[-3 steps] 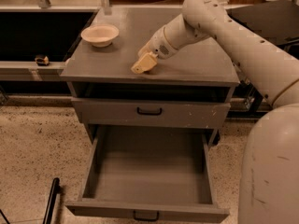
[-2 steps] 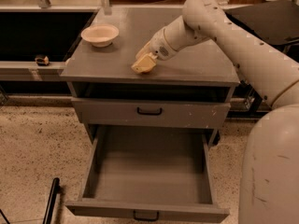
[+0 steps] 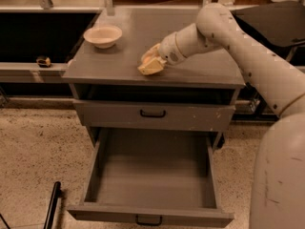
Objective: Place orange into middle drawer
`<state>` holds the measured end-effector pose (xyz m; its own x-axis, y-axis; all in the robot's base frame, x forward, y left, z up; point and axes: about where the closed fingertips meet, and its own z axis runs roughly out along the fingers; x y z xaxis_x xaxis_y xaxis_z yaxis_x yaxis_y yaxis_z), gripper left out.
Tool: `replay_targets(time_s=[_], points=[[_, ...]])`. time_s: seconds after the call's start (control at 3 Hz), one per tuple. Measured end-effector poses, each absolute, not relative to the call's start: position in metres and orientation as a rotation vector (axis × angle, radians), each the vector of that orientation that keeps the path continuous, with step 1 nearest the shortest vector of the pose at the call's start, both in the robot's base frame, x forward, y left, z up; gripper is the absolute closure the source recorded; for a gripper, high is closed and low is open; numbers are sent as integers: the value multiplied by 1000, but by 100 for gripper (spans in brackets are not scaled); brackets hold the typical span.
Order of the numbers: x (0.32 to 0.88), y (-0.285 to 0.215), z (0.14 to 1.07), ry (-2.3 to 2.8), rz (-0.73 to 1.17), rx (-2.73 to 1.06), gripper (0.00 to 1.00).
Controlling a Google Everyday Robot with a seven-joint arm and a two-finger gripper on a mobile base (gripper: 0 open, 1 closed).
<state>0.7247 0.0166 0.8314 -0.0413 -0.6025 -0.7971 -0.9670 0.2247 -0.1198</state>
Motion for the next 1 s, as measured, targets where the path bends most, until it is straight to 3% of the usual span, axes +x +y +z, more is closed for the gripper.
replay_targets(time_s=[0.67,1.0], points=[[717,15,844,1649,631,-1465,100],[677,8,892,1433,639,-1411,100]])
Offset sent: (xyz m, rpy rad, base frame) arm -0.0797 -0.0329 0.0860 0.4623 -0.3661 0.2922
